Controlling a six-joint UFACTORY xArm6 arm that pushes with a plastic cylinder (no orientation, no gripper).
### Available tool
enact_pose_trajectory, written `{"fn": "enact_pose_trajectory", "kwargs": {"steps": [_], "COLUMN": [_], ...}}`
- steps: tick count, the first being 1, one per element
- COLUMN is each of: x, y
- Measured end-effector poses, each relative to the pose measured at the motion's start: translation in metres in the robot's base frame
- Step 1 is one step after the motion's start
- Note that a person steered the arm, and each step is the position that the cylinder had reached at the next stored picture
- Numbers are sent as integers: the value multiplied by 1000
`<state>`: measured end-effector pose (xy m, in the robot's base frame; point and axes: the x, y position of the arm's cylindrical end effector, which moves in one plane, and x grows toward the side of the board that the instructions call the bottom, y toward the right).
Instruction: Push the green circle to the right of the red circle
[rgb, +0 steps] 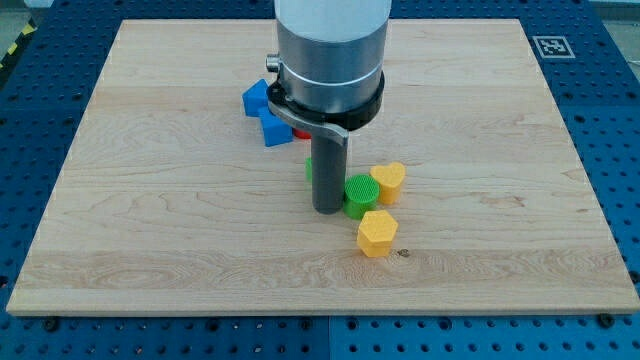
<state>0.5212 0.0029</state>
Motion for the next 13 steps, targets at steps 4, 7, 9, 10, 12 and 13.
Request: {"fn": "enact_pose_trajectory", "kwargs": {"steps": [4, 7, 9, 10, 12, 13], "x": [-33, -11, -77, -77, -112, -111], "y": [90, 153, 142, 126, 26, 33]}}
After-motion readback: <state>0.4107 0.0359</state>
